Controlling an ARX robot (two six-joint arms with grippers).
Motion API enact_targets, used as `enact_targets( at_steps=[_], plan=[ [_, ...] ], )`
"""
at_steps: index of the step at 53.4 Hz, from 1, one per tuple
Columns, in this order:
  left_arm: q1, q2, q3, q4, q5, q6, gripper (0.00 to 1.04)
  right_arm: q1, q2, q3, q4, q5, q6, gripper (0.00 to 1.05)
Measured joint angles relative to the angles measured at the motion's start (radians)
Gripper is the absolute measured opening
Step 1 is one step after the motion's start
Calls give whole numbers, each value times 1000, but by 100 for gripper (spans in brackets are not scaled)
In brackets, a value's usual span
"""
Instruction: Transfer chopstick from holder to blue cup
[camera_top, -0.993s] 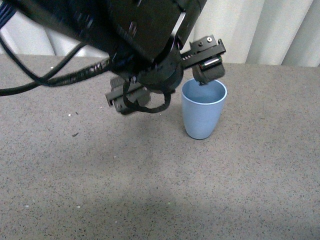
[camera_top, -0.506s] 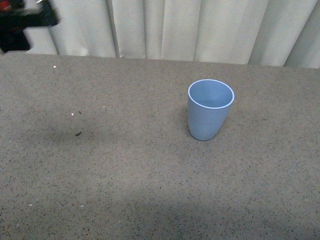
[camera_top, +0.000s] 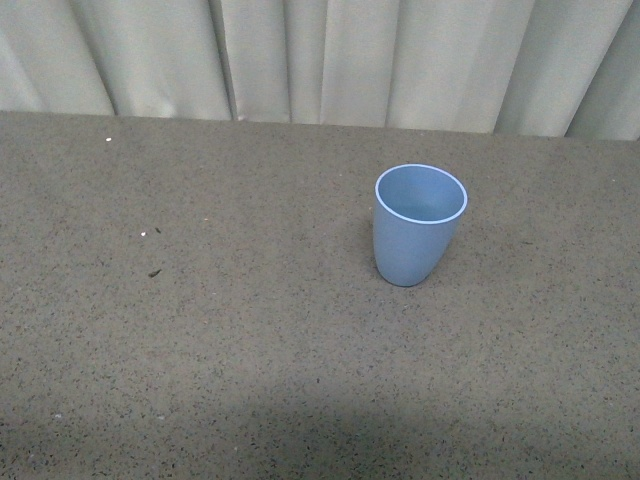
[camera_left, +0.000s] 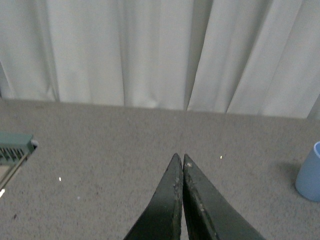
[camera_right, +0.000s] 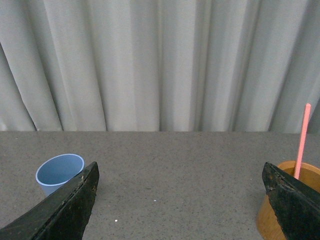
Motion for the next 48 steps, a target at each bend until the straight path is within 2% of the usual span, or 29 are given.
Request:
enact_targets(
  at_steps=[4,19,22,26,28,30,34,39,44,48],
  plan=[
    [1,-124,0,-84,1,0,4,0,0,0,0,1,0,95],
    [1,-140,0,-91,0,0,5,0,0,0,0,0,0,95],
    [1,-140,0,-91,0,0,14,0,0,0,0,0,0,95],
    [1,-140,0,-91,0,0,31,1,1,0,0,7,0,95],
    [1,-140,0,-91,1,0,41,33,40,0,39,129,33,95],
    [1,-141,0,-92,-2,0,51,45,174,9,164,243,56,95],
    [1,-141,0,-92,0,0,69,11,491,60,417,262,74,95],
    [1,-141,0,-92,0,0,84,-19,757,131,581,269,74,95],
    [1,-141,0,-92,0,1,99,-56,1025,224,659,269,71,95],
    [1,-141,0,-92,0,2,98,-100,1233,305,664,259,66,95]
  ],
)
